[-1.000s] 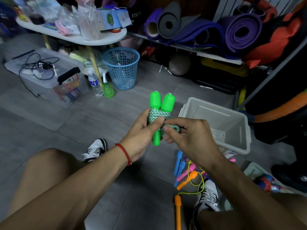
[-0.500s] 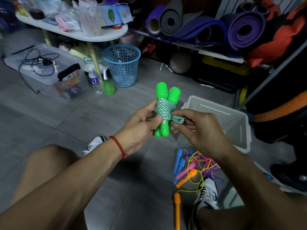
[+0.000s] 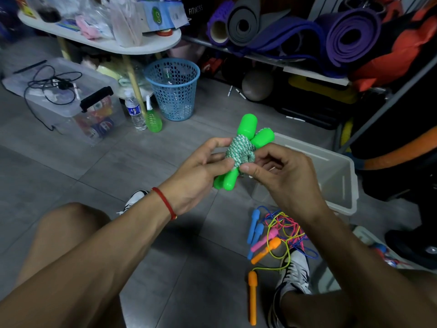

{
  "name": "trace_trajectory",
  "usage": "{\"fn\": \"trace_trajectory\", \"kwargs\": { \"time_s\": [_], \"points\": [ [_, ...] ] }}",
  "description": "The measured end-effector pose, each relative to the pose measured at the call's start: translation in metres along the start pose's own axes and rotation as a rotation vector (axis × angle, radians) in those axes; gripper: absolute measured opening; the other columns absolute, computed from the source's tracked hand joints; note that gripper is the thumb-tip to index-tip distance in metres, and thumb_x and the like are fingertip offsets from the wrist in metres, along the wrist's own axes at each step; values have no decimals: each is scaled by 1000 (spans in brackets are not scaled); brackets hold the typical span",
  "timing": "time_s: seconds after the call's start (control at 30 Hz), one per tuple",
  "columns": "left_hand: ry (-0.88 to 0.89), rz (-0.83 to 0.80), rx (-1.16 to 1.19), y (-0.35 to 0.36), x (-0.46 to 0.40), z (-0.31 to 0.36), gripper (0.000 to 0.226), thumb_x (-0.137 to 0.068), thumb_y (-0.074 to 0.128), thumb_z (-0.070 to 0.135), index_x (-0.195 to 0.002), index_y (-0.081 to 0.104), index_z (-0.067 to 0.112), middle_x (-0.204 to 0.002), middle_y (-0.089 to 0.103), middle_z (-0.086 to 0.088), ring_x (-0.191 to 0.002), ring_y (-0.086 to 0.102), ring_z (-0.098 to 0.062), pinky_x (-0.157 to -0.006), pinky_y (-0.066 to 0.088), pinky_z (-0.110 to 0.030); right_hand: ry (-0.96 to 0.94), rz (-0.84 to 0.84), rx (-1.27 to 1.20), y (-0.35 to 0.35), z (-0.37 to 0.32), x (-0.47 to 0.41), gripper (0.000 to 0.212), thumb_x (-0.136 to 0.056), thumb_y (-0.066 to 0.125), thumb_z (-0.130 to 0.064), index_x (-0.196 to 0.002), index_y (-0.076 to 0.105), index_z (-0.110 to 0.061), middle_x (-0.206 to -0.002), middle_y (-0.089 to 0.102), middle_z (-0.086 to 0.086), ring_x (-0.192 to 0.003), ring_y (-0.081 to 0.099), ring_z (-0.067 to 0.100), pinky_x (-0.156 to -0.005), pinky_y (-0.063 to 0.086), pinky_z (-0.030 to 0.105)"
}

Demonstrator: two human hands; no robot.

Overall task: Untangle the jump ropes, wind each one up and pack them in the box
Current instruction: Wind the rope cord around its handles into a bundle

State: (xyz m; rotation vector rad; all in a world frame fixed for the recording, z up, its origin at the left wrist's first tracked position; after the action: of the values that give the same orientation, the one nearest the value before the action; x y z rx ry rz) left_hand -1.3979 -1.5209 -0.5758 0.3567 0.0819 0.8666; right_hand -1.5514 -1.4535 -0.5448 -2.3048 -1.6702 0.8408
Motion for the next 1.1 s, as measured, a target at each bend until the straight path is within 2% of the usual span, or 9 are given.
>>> {"fn": "trace_trajectory", "kwargs": {
  "time_s": [0.17,0.23,0.33,0.47,0.6,0.77,0.83,0.97,1.1],
  "points": [
    [65,21,-17,0,-1,3,44,-85,64,13,-127,54,16,-116,66,-11,-95,65,-20,-71,57,-36,57,32,-143,3,-4,0,21,-77,86,-19,-86,67,-20,-74,65,4,-63,62,23,-63,59,45],
    [54,41,2,-1,-3,3,47,-83,64,13,-130,54,12,-113,66,-14,-93,65,-23,-67,56,-35,75,50,-222,3,-5,0,23,-81,83,-14,-91,64,-24,-75,62,0,-66,65,31,-64,61,41],
    [45,66,44,0,-5,3,55,-83,62,13,-135,50,1,-105,67,-13,-86,66,-25,-63,54,-34,108,110,-329,5,-5,0,18,-87,75,-7,-93,63,-18,-76,62,-1,-64,68,29,-63,58,32],
    [34,82,95,-1,-7,6,52,-83,61,13,-132,51,-1,-97,69,-8,-77,67,-19,-62,53,-35,149,165,-428,5,-4,1,10,-92,68,-1,-97,62,-8,-78,69,14,-66,72,25,-66,59,29],
    [22,90,77,1,-4,7,47,-83,61,13,-128,51,10,-91,71,-10,-73,68,-23,-62,52,-36,71,110,-310,4,-11,1,10,-93,67,-1,-98,66,-9,-79,70,13,-67,72,22,-67,58,25],
    [78,67,59,3,-2,8,41,-88,58,8,-118,35,24,-100,64,-26,-84,62,-38,-65,50,-37,-18,173,26,-1,-12,-4,12,-89,74,-11,-99,71,-18,-87,66,2,-69,70,11,-68,58,26],
    [82,69,58,3,-2,8,38,-93,56,3,-116,34,23,-96,64,-25,-84,61,-38,-65,49,-36,-92,172,124,0,-16,-5,16,-88,75,-13,-102,72,-20,-86,66,0,-71,67,11,-70,58,27],
    [62,91,76,3,-3,8,33,-100,47,-2,-118,35,22,-82,68,-14,-69,63,-29,-63,47,-37,-154,103,119,3,-26,-1,24,-86,76,-13,-106,65,-20,-83,63,-1,-73,63,17,-69,56,31],
    [39,86,102,1,-4,8,30,-100,46,-1,-114,40,25,-92,65,-15,-74,59,-29,-61,50,-35,-215,99,195,5,-23,-1,13,-90,73,-13,-102,73,-18,-84,66,-4,-73,63,11,-69,55,28]
  ]
}}
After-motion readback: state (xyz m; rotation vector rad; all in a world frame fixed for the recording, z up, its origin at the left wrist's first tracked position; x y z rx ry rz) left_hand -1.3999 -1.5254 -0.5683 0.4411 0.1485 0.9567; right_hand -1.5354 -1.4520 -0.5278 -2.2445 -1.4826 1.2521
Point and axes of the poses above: each hand's wrist, its own x-axis away from the middle knuckle, its own y-axis out of the palm, z = x × y, the point moved 4 cm from there along -x, towards the middle knuckle
